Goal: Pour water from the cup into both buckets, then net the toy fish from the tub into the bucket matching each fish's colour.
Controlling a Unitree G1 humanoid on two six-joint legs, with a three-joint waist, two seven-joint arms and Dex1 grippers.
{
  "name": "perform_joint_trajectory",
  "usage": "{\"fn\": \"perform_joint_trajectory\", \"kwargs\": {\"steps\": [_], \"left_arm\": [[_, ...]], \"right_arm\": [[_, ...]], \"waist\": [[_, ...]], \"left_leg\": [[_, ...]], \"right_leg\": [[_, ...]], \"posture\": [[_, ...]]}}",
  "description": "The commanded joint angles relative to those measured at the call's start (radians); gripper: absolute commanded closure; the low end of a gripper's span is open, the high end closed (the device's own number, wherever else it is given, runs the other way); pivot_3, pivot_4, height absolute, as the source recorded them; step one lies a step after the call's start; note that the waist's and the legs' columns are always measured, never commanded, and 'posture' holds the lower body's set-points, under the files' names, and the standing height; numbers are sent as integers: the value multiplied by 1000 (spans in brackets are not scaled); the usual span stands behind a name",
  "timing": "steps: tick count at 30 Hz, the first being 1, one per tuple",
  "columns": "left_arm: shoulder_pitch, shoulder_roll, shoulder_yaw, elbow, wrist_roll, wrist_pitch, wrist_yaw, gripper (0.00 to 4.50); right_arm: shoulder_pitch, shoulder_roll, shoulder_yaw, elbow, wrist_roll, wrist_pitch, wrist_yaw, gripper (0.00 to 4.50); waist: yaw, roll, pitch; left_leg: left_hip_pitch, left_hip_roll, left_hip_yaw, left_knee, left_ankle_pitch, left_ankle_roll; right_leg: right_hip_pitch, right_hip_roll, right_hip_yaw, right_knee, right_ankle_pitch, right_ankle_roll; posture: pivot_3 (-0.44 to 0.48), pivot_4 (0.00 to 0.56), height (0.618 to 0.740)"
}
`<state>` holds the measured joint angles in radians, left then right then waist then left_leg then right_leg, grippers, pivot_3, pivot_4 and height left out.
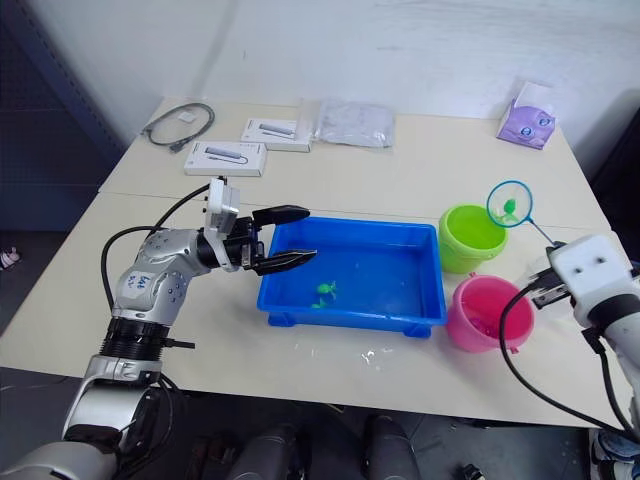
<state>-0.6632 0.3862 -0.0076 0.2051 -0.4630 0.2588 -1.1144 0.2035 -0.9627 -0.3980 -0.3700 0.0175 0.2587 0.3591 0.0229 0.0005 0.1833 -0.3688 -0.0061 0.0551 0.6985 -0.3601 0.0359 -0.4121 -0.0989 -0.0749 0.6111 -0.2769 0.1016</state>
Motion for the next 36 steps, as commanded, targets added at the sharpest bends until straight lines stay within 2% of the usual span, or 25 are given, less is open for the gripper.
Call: {"fn": "perform_joint_trajectory", "kwargs": {"steps": [1, 7, 12, 14, 19, 21, 23, 26, 30, 36], "left_arm": [[-17, -2, 12, -17, 3, -32, 5, 56], [-10, -3, 17, -4, 17, -73, 21, 56], [-8, -6, 17, -1, 24, -100, 32, 56], [-5, -3, 18, -3, 25, -104, 36, 56], [10, 19, 25, -5, 25, -113, 34, 56], [18, 48, 38, 3, 26, -118, 22, 56], [32, 87, 50, 12, 24, -123, -5, 56], [57, 145, 61, 25, 29, -133, -44, 56], [96, 207, 74, 25, 42, -159, -70, 56], [176, 258, 89, -37, 43, -155, -56, 56]], "right_arm": [[18, -45, 8, 32, -146, -139, 4, 4500], [28, -54, 54, 103, -444, -347, -154, 4500], [69, -10, 46, 163, -588, -442, -278, 4500], [70, 4, 29, 185, -589, -454, -286, 4500], [14, 99, -26, 146, -312, -450, -169, 4500], [-44, 127, -36, 71, -72, -375, -43, 4500], [-107, 137, -37, -24, 179, -226, 69, 4500], [-143, 82, 4, -145, 422, 45, 201, 4500], [-207, -5, 125, -253, 512, 288, 248, 4500], [-309, -52, 261, -292, 484, 402, 292, 4500]], "waist": [[2, 0, 0], [1, 0, 0], [2, 0, 0], [0, 0, 0], [-5, 0, 0], [-10, 0, 0], [-19, 0, 0], [-23, 1, 0], [-21, 0, 1], [-9, 0, 1]], "left_leg": [[0, 0, 0, 0, 0, 0], [0, 0, 0, 0, 0, -1], [0, 0, 0, 0, 1, -2], [0, 0, 1, 0, 1, -2], [2, 1, 1, 0, 2, -4], [3, 1, 1, 0, 2, -4], [4, 1, 1, 0, 2, -4], [4, 3, 1, 0, 2, -4], [3, 3, -3, 0, 2, -3], [-1, 0, -5, 1, 1, 0]], "right_leg": [[0, 0, 0, 0, 0, 0], [0, 0, 0, 0, 0, 0], [0, 0, 0, 0, 0, 0], [0, 1, 0, 0, 0, 0], [1, 3, 0, -1, 0, 0], [1, 3, 0, 0, 0, 0], [1, 2, 0, 0, 0, -1], [1, -1, 0, 1, 0, -2], [1, -4, -1, 1, 0, -4], [0, -11, -3, 0, 0, -4]], "posture": [[0, 150, 739], [0, 150, 739], [0, 150, 739], [0, 150, 739], [0, 150, 739], [0, 150, 739], [0, 150, 739], [0, 150, 739], [0, 150, 739], [0, 150, 739]]}}
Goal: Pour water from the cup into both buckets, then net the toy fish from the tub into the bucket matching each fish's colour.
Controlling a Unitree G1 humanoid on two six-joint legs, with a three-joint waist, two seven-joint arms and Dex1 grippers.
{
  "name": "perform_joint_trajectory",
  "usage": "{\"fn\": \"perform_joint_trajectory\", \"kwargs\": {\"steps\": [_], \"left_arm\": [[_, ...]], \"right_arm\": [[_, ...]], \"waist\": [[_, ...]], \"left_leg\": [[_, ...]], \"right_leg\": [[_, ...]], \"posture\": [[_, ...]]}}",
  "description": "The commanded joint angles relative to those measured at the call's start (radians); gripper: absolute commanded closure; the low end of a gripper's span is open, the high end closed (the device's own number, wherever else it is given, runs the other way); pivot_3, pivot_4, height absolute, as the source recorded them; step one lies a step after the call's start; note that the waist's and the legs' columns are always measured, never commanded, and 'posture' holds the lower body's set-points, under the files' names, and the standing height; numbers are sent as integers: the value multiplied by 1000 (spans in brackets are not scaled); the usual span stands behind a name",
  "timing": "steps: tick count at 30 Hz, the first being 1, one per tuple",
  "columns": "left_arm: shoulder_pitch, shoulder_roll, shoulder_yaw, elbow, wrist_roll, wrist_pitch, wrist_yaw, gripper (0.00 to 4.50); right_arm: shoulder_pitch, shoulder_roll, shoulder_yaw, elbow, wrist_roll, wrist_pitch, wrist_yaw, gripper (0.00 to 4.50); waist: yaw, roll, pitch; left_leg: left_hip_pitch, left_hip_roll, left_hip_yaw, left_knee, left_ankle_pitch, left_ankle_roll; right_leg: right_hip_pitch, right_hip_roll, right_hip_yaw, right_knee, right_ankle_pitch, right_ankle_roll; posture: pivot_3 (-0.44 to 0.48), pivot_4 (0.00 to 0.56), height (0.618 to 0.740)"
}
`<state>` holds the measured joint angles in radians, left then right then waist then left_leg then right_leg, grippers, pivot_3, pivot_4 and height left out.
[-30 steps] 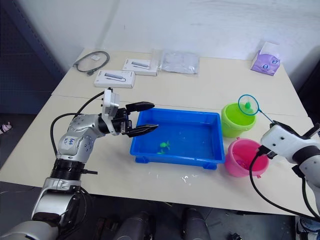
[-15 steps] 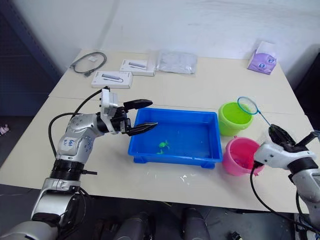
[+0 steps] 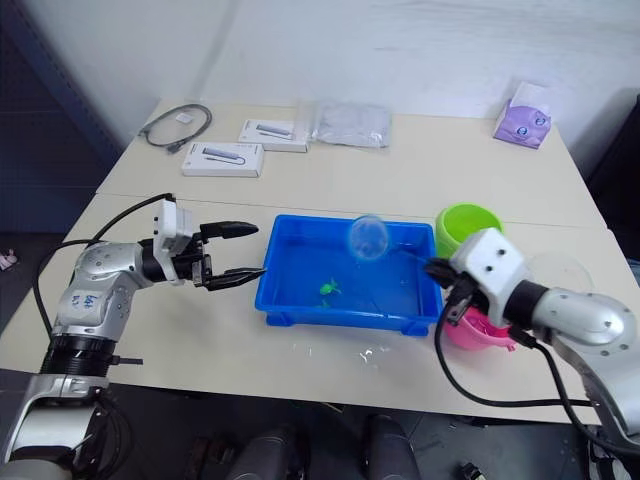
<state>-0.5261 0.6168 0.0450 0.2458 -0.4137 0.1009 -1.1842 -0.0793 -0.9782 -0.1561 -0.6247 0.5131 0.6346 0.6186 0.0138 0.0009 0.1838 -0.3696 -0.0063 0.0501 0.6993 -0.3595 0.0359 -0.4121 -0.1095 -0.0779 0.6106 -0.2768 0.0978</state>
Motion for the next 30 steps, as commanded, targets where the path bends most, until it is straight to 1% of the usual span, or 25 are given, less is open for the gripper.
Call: {"fn": "perform_joint_trajectory", "kwargs": {"steps": [1, 3, 5, 10, 11, 17, 20, 22, 26, 30], "left_arm": [[69, 37, 46, -115, -12, 17, 25, 56], [127, 54, 63, -174, -24, 47, 44, 56], [162, 62, 73, -216, -34, 70, 58, 56], [214, 66, 86, -283, -52, 117, 83, 56], [222, 66, 88, -296, -54, 122, 87, 56], [230, 66, 91, -326, -61, 152, 102, 56], [224, 70, 94, -329, -64, 164, 105, 56], [224, 71, 95, -331, -64, 169, 106, 56], [217, 67, 89, -327, -60, 172, 106, 56], [206, 67, 76, -314, -49, 167, 100, 56]], "right_arm": [[-29, -47, 31, -42, -26, 19, 50, 4500], [-42, -62, 62, -29, -63, -61, 112, 4500], [-42, -66, 73, -13, -84, -98, 148, 4500], [-111, -61, 186, 72, -189, -212, 253, 4500], [-115, -59, 194, 79, -203, -230, 263, 4500], [-217, -13, 335, 208, -431, -388, 248, 4500], [-276, 19, 363, 276, -493, -415, 242, 4500], [-287, 15, 382, 299, -516, -440, 278, 4500], [-288, 14, 407, 310, -545, -458, 335, 4500], [-303, 24, 425, 295, -528, -422, 399, 4500]], "waist": [[1, 0, 0], [1, 0, 0], [1, 0, 0], [6, 0, 0], [5, 0, 0], [1, 0, 0], [-6, 0, 0], [-7, 0, 0], [-11, 0, 0], [-14, 0, 0]], "left_leg": [[0, 0, 0, 0, 0, 1], [-1, 0, 0, -1, -1, 1], [-1, 0, 0, -1, -2, 1], [0, 0, 0, 0, -1, 1], [0, 0, 0, 0, -1, 1], [0, 0, 1, 0, -1, 0], [0, -1, 1, 0, -1, 0], [0, -1, 1, 0, -1, 0], [0, -1, 1, 0, -1, 0], [0, -1, 1, 0, -1, 0]], "right_leg": [[0, 0, 0, 0, 0, 0], [0, 0, 0, 0, 0, 0], [0, 0, 0, -1, 0, 0], [1, 0, -1, -4, 0, 0], [1, 0, -1, -3, 0, 0], [0, 0, -1, -2, 0, 0], [0, 0, -1, -1, 0, 0], [0, 0, -1, 0, 0, 0], [0, 0, -2, 1, 0, 0], [0, 0, -2, 1, 0, 0]], "posture": [[0, 150, 739], [0, 150, 739], [0, 150, 739], [0, 150, 739], [0, 150, 739], [0, 150, 739], [0, 150, 739], [0, 150, 739], [0, 150, 739], [0, 150, 739]]}}
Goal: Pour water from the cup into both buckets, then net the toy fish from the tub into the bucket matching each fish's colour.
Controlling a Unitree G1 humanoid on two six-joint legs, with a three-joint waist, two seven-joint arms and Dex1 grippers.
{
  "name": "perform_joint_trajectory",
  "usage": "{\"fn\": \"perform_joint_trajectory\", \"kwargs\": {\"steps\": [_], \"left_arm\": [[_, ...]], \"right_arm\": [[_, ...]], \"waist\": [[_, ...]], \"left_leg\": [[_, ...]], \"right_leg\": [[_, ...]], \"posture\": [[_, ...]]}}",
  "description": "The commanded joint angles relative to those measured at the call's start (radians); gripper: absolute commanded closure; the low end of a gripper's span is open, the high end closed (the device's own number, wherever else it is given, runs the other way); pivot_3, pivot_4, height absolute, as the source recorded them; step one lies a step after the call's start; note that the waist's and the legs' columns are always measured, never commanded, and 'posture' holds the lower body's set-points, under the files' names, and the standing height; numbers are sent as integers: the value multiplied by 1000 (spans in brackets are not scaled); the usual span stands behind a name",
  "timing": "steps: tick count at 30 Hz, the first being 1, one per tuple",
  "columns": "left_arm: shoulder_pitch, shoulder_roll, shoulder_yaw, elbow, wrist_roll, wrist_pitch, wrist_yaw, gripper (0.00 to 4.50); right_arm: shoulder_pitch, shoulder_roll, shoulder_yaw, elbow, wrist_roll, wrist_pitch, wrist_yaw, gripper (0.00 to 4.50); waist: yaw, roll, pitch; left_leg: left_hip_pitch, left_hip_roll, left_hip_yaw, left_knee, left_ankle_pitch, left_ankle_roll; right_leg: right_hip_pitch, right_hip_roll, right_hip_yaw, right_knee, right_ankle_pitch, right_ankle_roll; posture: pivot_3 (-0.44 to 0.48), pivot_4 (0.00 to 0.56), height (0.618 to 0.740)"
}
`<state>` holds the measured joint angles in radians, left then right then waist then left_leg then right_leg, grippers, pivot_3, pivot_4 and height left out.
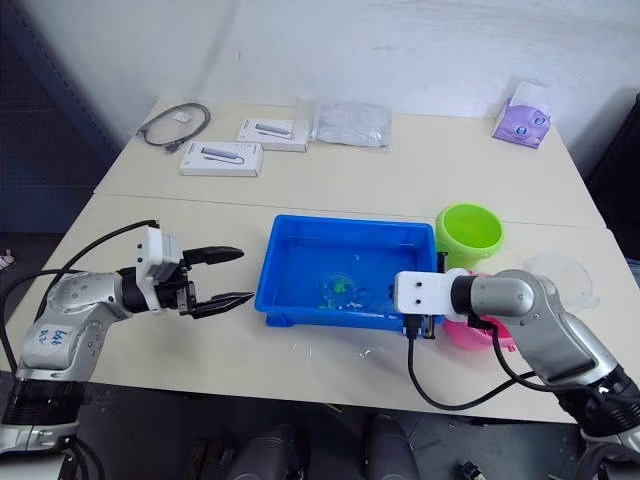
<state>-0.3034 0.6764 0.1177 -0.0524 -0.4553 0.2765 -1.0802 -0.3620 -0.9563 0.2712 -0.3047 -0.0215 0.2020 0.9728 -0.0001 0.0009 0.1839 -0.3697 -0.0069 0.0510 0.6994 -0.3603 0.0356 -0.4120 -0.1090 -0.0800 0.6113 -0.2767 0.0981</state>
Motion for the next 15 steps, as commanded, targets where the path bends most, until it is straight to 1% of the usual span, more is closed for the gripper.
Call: {"fn": "perform_joint_trajectory", "kwargs": {"steps": [1, 6, 9, 12, 15], "left_arm": [[-18, 6, 2, -13, -6, -9, -5, 56], [-24, 4, -3, 0, 0, -14, -7, 56], [-25, 2, -7, 6, 3, -19, -5, 56], [-22, 0, -8, 6, 4, -22, -1, 56], [-14, 0, -9, 3, 3, -22, 1, 56]], "right_arm": [[-20, 6, -9, -40, 37, 45, 65, 4500], [-39, 33, -52, -109, 184, 275, 122, 4500], [-67, 47, -65, -114, 215, 370, 107, 4500], [-114, 90, -118, -113, 291, 544, 63, 4500], [-146, 102, -167, -120, 376, 689, 57, 4500]], "waist": [[0, 0, 0], [0, 0, 0], [-1, 0, 0], [-1, 0, 0], [-1, 0, 0]], "left_leg": [[0, 0, 0, 0, 0, 0], [0, 0, 0, 0, 0, 0], [0, 1, -1, 0, 0, 0], [0, 1, -1, 0, 0, -1], [0, 1, -1, 0, 0, -1]], "right_leg": [[0, 0, 0, 0, 0, 0], [0, 0, 0, 0, 0, 0], [0, 0, 0, 0, 0, 0], [0, 0, 0, -1, 0, 0], [0, -1, 0, 0, 0, 0]], "posture": [[0, 150, 739], [0, 150, 739], [0, 150, 739], [0, 150, 739], [0, 150, 739]]}}
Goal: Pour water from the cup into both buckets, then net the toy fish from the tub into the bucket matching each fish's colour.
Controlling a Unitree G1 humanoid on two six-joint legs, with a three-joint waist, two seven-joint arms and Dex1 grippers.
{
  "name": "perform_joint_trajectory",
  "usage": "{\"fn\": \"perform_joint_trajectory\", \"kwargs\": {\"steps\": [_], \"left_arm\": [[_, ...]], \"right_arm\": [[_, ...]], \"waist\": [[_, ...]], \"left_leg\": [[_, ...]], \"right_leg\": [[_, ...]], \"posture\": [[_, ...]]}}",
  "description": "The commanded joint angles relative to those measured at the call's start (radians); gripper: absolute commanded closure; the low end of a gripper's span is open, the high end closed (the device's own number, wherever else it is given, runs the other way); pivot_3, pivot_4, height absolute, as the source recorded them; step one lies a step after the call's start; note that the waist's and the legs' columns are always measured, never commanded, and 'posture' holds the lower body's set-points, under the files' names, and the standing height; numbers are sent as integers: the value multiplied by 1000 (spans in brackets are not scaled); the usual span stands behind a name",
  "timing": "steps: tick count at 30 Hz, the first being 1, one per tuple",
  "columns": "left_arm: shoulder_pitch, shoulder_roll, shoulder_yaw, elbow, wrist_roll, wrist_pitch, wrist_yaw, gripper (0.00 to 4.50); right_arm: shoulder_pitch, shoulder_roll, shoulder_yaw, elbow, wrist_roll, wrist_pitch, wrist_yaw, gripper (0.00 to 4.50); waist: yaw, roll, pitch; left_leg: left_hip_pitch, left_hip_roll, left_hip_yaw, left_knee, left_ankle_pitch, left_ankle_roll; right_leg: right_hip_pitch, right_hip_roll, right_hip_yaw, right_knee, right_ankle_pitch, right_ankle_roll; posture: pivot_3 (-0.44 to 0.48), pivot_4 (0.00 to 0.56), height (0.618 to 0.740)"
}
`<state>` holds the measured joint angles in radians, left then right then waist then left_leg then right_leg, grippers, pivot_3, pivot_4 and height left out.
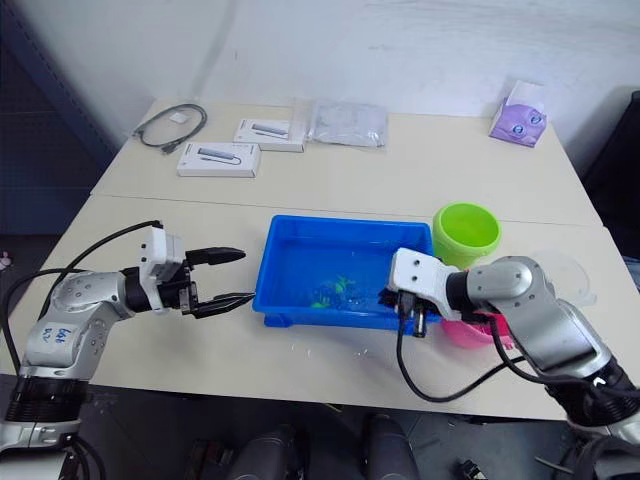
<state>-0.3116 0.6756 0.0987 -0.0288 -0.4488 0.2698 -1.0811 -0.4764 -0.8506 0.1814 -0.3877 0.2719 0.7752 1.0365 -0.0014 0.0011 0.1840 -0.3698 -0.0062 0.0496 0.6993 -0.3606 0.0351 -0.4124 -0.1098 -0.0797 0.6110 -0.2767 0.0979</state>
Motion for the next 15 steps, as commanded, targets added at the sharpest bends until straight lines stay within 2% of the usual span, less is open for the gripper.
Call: {"fn": "perform_joint_trajectory", "kwargs": {"steps": [1, 7, 15], "left_arm": [[-2, 0, 9, -22, -5, -15, 1, 56], [-6, -7, 8, -21, -12, -23, -6, 56], [-71, -67, 3, -31, -46, 2, 19, 56]], "right_arm": [[-34, -4, -95, -40, 110, 154, -8, 4500], [-19, 22, -238, -29, 208, 263, -84, 4500], [192, 11, -483, -131, 292, 258, -141, 4500]], "waist": [[0, 0, 0], [1, 0, 0], [14, 0, 0]], "left_leg": [[0, 0, 0, 0, 0, 0], [-1, 0, -1, 0, 0, 0], [-1, -1, 0, -1, 0, 0]], "right_leg": [[0, 0, 0, 0, 0, 0], [0, -1, 0, -1, 0, 0], [0, -1, -1, 0, 0, 0]], "posture": [[0, 150, 739], [0, 150, 739], [0, 150, 739]]}}
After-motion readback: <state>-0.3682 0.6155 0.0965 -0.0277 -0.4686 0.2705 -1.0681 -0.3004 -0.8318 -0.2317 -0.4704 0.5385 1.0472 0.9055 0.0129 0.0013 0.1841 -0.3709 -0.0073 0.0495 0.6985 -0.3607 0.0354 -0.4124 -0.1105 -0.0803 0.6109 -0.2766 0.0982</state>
